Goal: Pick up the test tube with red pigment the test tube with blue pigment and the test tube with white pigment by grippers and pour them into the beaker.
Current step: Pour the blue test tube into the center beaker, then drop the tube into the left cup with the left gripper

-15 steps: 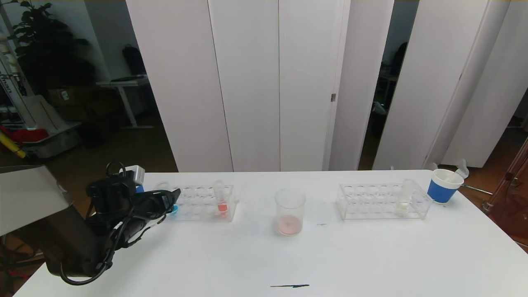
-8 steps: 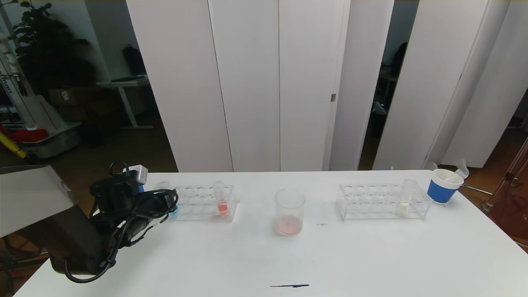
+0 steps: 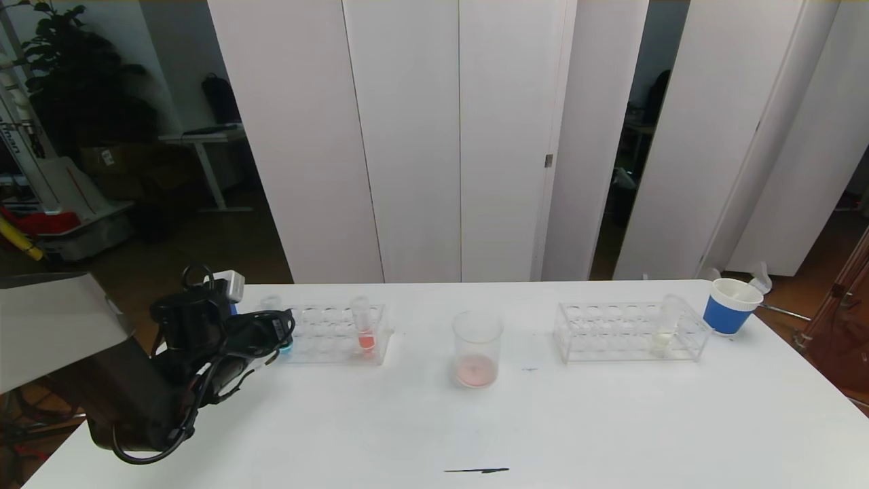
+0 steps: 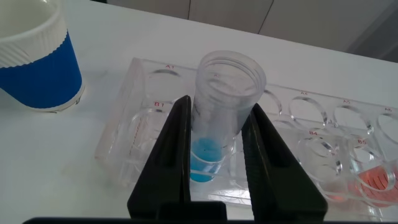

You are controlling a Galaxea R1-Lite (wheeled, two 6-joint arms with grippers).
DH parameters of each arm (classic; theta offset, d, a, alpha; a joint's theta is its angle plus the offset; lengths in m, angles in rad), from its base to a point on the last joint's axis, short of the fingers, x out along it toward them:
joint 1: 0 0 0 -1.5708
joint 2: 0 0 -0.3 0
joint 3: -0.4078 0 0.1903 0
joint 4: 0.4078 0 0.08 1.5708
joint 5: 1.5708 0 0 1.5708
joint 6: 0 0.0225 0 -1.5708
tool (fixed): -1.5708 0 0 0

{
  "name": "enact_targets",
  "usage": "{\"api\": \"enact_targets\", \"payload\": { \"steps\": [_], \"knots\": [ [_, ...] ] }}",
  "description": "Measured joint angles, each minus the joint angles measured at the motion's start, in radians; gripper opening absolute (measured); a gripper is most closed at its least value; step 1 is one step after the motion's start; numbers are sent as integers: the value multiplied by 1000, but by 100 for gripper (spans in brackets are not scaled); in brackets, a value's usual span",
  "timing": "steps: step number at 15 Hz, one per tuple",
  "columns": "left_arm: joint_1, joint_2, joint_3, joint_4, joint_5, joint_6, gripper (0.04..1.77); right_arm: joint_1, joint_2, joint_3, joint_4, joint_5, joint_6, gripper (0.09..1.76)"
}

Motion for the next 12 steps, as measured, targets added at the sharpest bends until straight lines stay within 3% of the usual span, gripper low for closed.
{"api": "enact_targets", "payload": {
  "steps": [12],
  "knots": [
    [2, -22, 11, 1, 0, -2, 58, 0, 0, 0, 0, 0, 0, 175]
  ]
}}
